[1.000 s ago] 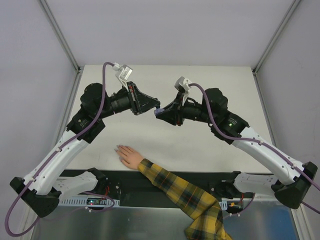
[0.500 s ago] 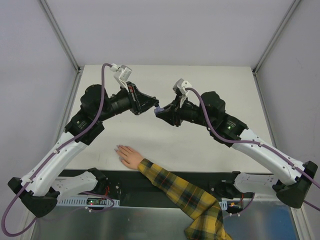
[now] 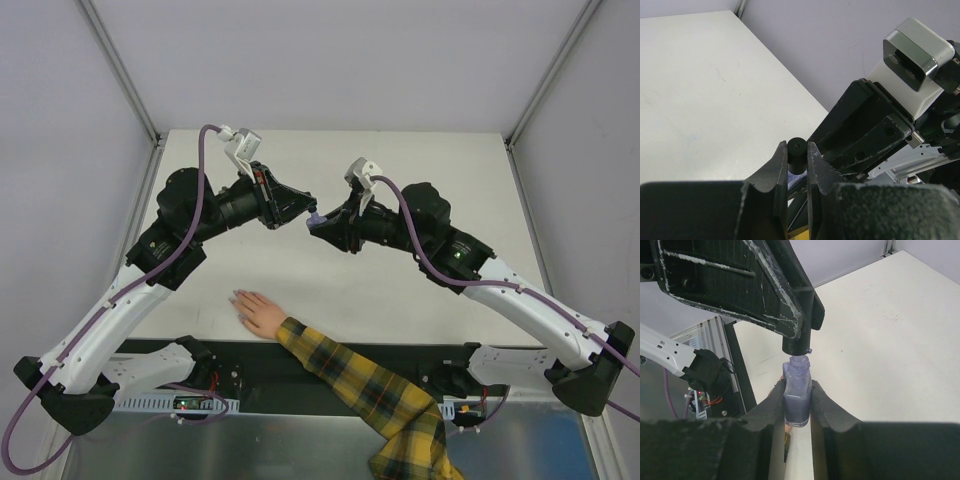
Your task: Paint the nails
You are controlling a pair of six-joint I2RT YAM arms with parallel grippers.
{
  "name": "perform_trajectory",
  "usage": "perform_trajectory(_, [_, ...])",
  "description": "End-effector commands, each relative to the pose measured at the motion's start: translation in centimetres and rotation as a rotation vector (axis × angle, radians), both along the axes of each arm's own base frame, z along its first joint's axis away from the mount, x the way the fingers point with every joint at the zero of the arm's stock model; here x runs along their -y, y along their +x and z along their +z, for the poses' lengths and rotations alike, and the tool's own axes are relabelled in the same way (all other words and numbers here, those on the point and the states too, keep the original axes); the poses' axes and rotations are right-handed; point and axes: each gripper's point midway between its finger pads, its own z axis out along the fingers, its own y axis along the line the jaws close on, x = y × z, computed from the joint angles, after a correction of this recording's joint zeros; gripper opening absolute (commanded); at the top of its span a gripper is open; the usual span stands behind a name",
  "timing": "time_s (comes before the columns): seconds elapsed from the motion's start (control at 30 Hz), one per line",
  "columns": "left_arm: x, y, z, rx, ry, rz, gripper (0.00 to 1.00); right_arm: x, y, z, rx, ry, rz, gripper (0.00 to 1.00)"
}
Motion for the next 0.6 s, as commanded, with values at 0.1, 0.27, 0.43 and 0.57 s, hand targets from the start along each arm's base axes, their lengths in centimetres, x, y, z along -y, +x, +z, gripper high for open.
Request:
perform_trajectory(0.1, [-0.13,-1.02,3.1,0.056,-0.059,-0.021,0.0,-0.43,0.15,1.63,0.041,0.05,0.013,0.0])
perform_trajectory(0.27, [-0.33,-1.17,3.45,0.07,-0.062,-0.017,0.0,-0.47,0.16,1.43,0.035,0.047,0.012,0.0])
perform_trajectory(0.43, [-0.46,-1.24,3.49,0.076,-0.062,-0.014,0.0,-0.54,0.15,1.53,0.036,0.048,0.015,0.0])
perform_trajectory(0.57, [-0.52,-1.29,3.7,0.084,-0.064,-0.014,0.0,-0.57,0.17,1.4,0.032,0.047,0.015,0.0])
